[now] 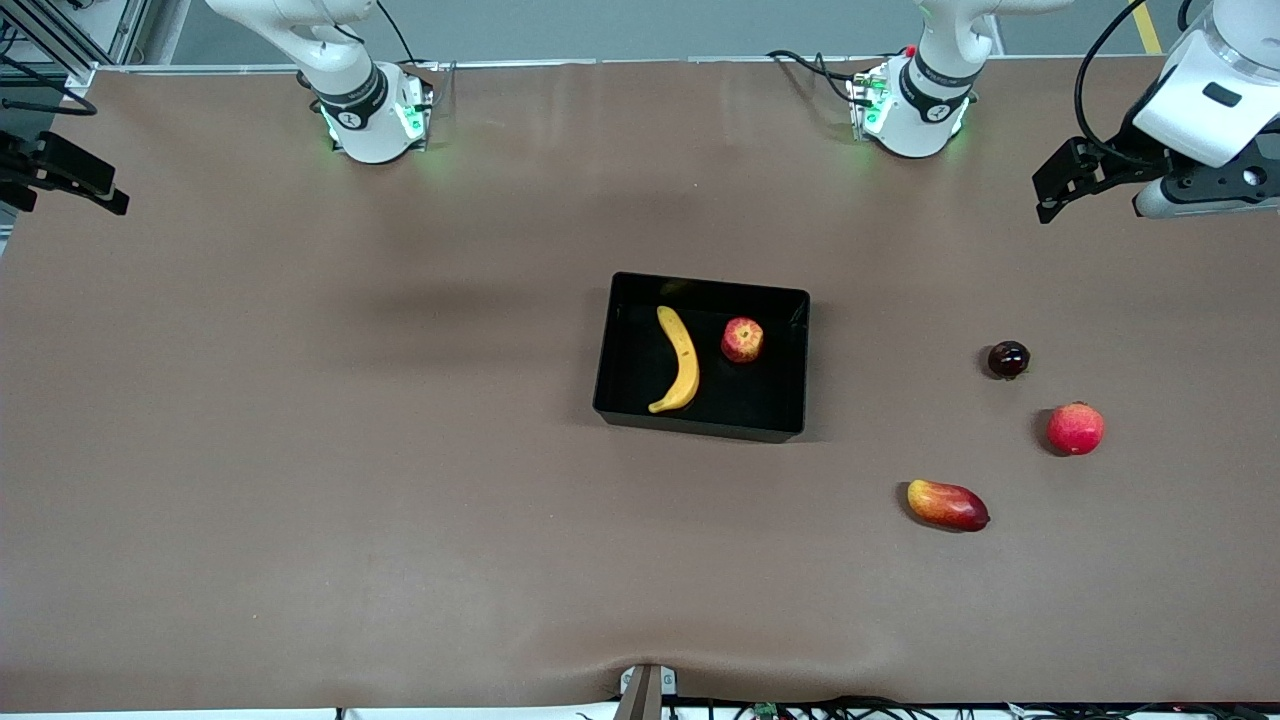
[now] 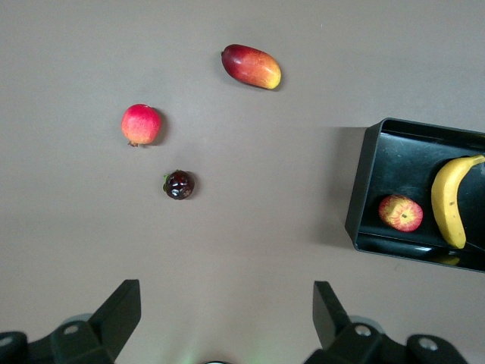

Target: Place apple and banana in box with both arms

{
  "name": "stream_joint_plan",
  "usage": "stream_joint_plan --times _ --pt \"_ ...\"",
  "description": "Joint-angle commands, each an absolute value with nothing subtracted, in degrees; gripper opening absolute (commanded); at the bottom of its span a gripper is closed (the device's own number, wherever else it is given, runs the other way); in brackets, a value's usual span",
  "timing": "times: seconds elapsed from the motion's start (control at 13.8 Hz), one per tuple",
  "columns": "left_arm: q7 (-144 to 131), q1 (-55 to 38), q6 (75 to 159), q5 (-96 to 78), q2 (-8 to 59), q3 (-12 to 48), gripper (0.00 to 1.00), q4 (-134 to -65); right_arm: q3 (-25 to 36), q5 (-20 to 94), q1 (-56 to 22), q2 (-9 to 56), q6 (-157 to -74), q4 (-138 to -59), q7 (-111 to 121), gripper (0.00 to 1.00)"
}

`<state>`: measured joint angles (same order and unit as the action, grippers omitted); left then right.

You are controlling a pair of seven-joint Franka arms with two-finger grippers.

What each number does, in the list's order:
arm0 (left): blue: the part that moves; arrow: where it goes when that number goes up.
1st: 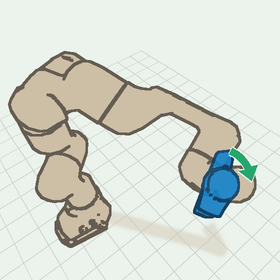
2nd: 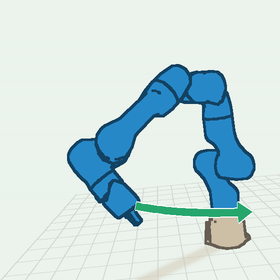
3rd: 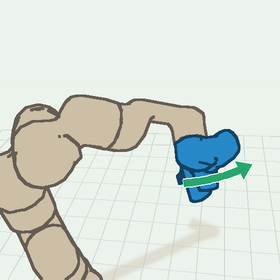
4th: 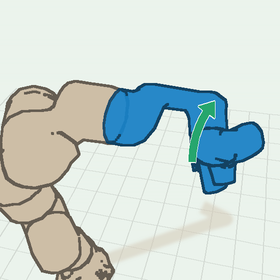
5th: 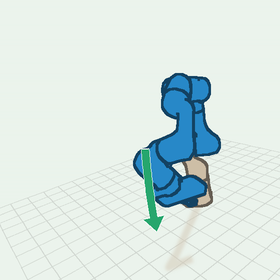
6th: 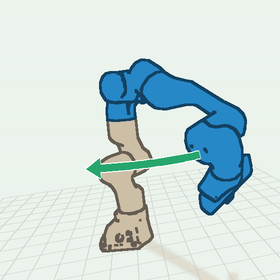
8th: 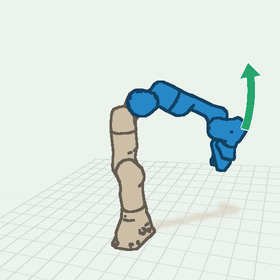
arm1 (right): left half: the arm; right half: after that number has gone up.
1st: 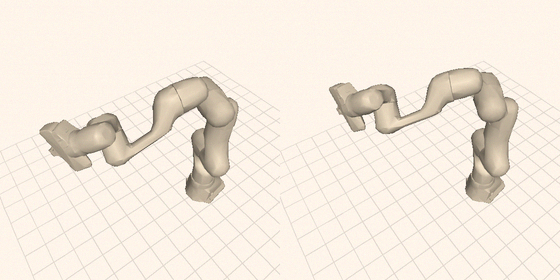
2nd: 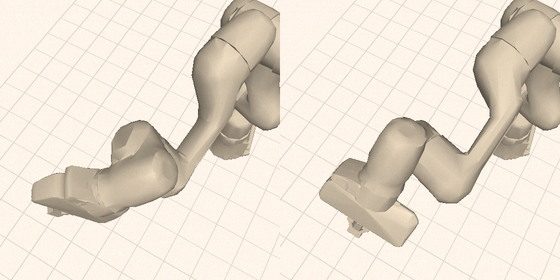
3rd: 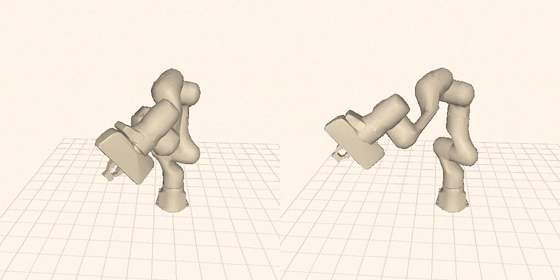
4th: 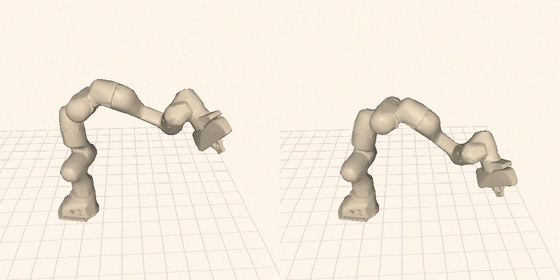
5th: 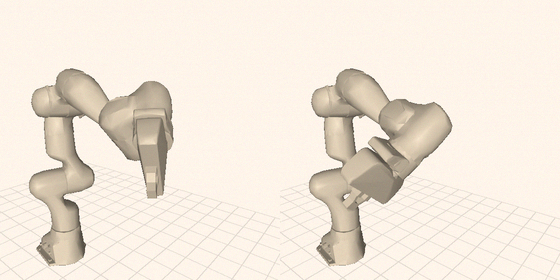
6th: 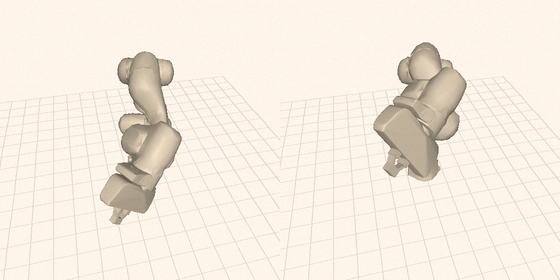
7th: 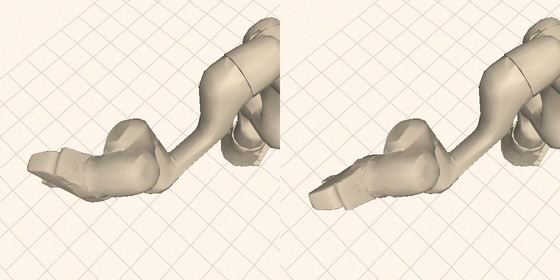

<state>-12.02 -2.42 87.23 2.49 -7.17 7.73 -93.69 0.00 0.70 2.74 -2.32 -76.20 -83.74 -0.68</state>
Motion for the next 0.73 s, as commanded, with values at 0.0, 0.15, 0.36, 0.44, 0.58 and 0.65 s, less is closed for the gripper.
stream_joint_plan --times 0.0,0.15,0.36,0.44,0.58,0.65 --pt "-10.8 -2.0 87.3 2.0 -8.1 7.3 1.0 -93.2 -0.9 0.4 4.0 -2.6 -75.9 -83.9 0.0 1.0" --pt "-10.8 -2.1 87.3 2.3 -8.1 7.3 1.0 -93.1 -0.9 0.4 3.9 -2.6 -75.9 -83.9 0.0 1.0" --pt "-9.6 -2.0 87.2 2.3 -8.1 7.3 1.0 -92.3 -0.9 0.4 4.0 -2.6 -75.9 -83.9 0.0 1.0" --pt "-9.4 -2.0 86.5 2.4 -8.3 7.2 1.0 -92.3 -0.9 0.4 4.0 -2.6 -75.9 -83.9 0.0 1.0" --pt "-9.3 -2.0 85.2 2.4 -8.3 7.1 1.0 -91.8 -0.9 0.4 3.9 -2.6 -75.9 -83.9 0.0 1.0" --pt "-9.3 -2.0 85.1 2.4 -8.3 7.1 1.0 -91.7 -0.9 0.4 4.0 -2.6 -75.9 -83.9 0.0 1.0"
